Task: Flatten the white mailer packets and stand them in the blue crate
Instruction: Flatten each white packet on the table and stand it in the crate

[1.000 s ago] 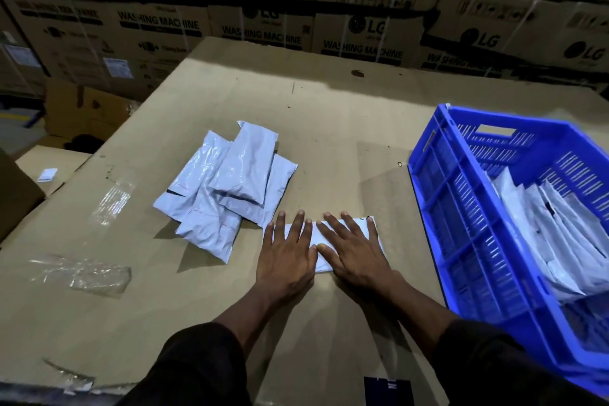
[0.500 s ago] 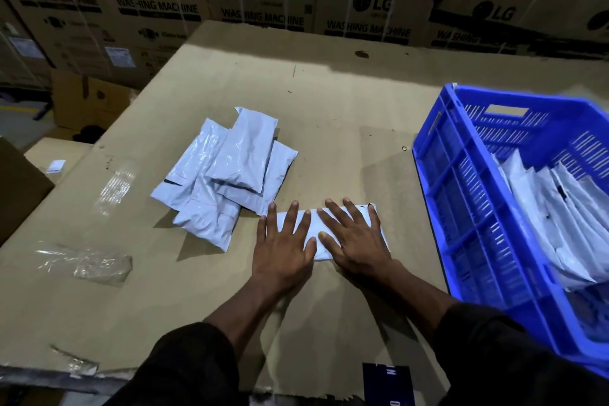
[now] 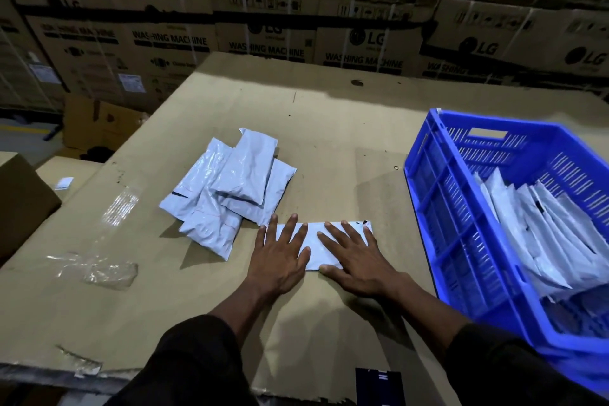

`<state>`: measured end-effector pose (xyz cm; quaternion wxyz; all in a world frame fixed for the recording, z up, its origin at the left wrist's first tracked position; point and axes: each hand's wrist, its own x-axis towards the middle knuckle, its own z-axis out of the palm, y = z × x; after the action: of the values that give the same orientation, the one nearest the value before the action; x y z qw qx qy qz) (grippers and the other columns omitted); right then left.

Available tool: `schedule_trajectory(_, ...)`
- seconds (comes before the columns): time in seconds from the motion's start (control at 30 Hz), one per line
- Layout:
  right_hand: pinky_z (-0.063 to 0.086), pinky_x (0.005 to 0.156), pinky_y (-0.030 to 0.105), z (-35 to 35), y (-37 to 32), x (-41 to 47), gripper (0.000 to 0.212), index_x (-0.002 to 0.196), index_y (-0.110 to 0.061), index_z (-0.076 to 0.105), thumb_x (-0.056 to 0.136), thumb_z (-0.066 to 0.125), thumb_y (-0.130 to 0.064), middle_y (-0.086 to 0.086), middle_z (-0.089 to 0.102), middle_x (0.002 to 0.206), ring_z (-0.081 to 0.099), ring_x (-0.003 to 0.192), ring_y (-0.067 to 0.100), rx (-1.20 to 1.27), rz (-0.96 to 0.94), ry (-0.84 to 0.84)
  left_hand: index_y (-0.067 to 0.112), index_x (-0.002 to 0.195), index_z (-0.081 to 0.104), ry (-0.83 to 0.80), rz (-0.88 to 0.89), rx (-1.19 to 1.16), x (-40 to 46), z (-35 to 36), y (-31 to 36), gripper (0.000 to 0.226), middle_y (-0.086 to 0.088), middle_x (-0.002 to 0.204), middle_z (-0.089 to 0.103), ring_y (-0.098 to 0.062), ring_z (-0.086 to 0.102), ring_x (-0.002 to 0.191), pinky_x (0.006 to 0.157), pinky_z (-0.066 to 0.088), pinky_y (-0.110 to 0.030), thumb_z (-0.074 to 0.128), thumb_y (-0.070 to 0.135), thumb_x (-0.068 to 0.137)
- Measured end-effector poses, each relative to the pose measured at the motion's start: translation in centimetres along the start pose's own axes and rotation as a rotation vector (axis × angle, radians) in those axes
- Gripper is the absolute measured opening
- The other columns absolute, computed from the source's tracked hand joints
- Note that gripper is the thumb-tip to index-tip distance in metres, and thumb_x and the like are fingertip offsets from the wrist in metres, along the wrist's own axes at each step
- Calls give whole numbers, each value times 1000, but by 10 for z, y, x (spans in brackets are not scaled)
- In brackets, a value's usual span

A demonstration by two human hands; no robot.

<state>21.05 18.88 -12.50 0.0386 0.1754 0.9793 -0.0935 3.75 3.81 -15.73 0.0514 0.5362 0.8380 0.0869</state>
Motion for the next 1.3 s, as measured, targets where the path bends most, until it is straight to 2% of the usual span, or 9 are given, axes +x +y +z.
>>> schedule_trajectory(0.23, 22, 113, 57, -13, -12, -5, 74, 153, -33, 34, 95, 10, -72, -9, 29, 162, 29, 147, 24, -92, 44, 69, 21, 152, 47, 176, 139, 20, -22, 3, -3, 78, -4, 165, 35, -29, 33, 151, 112, 30, -57, 46, 70, 91)
schedule_trajectory(0.47, 21, 112, 60, -6, -19, -6, 57, 156, -35, 22, 103, 19, -56, -15, 11, 166, 21, 150, 31, -87, 55, 18, 17, 126, 64, 323, 40, 79, -28, 1, 9, 46, -9, 138, 62, -35, 58, 123, 90, 49, -56, 76, 17, 81)
schedule_trajectory(0.67, -2, 117, 61, -5, -35, -33, 73, 159, -35, 15, 96, 44, -13, -17, -9, 166, -7, 153, 35, -240, -347, 151, 20, 125, 64, 471, -67, 73, -30, 0, 4, 38, -7, 136, 61, -37, 54, 131, 96, 43, -58, 50, 10, 92)
schedule_trajectory(0.77, 1, 114, 68, 0, -35, -40, 68, 151, -33, 35, 89, 46, -8, -12, 10, 167, -1, 153, 40, -411, -478, 196, 18, 120, 65, 558, -77, 52, -31, 2, 1, 38, -4, 131, 64, -35, 53, 133, 103, 39, -61, 42, 9, 91)
schedule_trajectory(0.87, 20, 112, 68, 3, -30, -39, 32, 121, -30, 60, 97, 48, -13, -12, 46, 151, 22, 150, 38, -444, -488, 317, 20, 113, 66, 643, -53, 37, -33, -1, 3, 25, 1, 123, 67, -30, 52, 134, 109, 33, -64, 60, 11, 90)
schedule_trajectory(0.97, 49, 86, 48, -14, -33, -30, 10, 96, -21, 64, 99, 55, -19, 0, 64, 117, 57, 115, 34, -257, -427, 437, 18, 127, 58, 700, -50, 11, -39, -9, 9, 29, -5, 144, 58, -33, 44, 143, 115, 24, -68, 58, 24, 99)
schedule_trajectory(1.1, 55, 66, 34, -56, -34, -14, 11, 91, -27, 75, 82, 71, -23, -4, 73, 94, 68, 85, 22, 130, -202, 419, 13, 154, 37, 791, -33, 24, -43, -25, 11, 55, -15, 163, 34, -35, 33, 152, 120, 15, -68, 42, 29, 101)
schedule_trajectory(1.2, 55, 67, 31, -93, -38, -7, 37, 79, -9, 75, 67, 45, 9, -1, 76, 79, 69, 70, 12, 606, -50, 152, 11, 149, 47, 776, 69, 48, -41, -33, 8, 50, -13, 159, 41, -34, 34, 151, 116, 23, -72, 46, 26, 101)
schedule_trajectory(1.3, 35, 46, 24, -115, -32, 4, 40, 76, 3, 71, 67, 33, 13, 16, 75, 79, 48, 49, 19, 786, 137, -243, 10, 135, 61, 667, 163, 54, -37, -36, 10, 38, -8, 149, 54, -30, 39, 149, 113, 26, -70, 44, 24, 104)
